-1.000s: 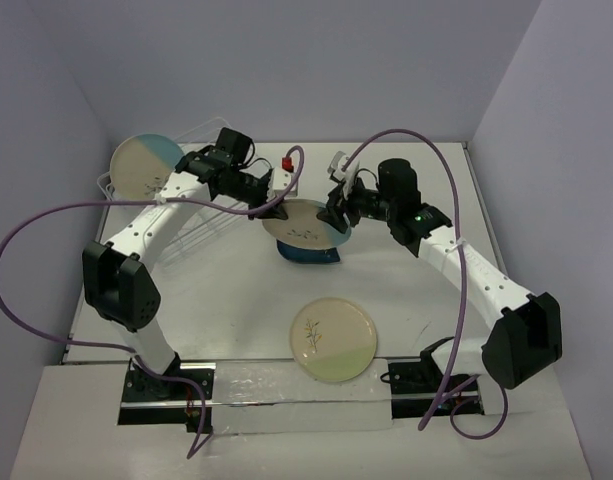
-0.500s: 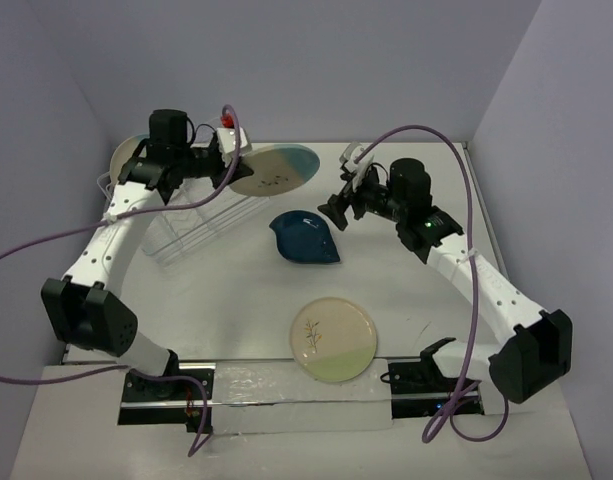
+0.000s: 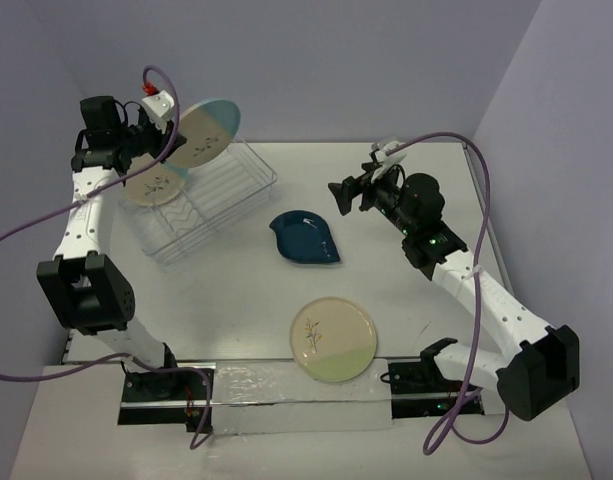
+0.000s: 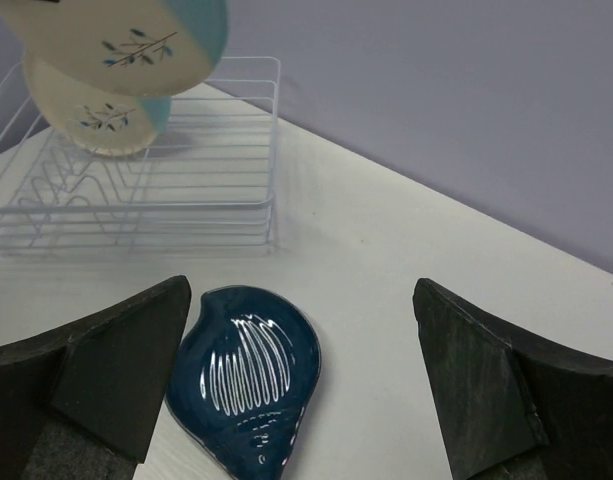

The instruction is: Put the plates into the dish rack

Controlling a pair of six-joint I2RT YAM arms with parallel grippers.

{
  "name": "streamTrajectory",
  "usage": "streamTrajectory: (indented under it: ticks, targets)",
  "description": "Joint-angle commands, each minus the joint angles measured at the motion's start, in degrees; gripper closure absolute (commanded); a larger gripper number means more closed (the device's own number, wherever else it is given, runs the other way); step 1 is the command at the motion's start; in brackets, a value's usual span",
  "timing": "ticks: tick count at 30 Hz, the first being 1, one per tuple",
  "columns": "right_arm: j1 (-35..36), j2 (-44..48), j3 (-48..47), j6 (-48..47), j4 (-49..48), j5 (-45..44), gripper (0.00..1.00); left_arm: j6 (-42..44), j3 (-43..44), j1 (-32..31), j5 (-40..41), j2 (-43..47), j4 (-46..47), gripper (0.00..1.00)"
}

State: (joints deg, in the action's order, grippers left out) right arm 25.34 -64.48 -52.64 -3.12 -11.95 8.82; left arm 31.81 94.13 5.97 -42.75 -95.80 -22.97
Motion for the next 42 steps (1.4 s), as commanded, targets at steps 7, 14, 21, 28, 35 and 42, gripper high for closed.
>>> streamTrajectory:
  ticks: [7,14,21,28,35,42]
  targets:
    - [-1.04,-7.64,-4.54,2.60,-0.57,-4.03,0.00,7.40,3.75,10.57,-2.27,-2.07,2.80,1.00]
    - [-1.26,-8.59,-5.04,2.25,0.08,-4.31,0.00,27.42,6.83,12.75,-4.92,-4.02,-15.98,1.00]
    - [-1.73,-7.96,-4.78,1.80,0.55,-4.51,0.00,34.05,7.20,13.39,-4.32,-5.38,-22.55,1.00]
    - [-1.88,-9.05,-5.57,2.33,0.90,-4.16,0.00,38.47,10.73,13.63,-4.36,-8.62,-28.12,1.00]
    - [-1.96,-10.12,-6.84,2.68,1.72,-3.85,0.00,38.45,9.80,13.63,-3.10,-11.06,-26.94,1.00]
    - [-1.88,-11.56,-8.02,3.17,2.72,-3.57,0.00,37.36,8.15,13.63,-0.82,-12.88,-25.00,0.96]
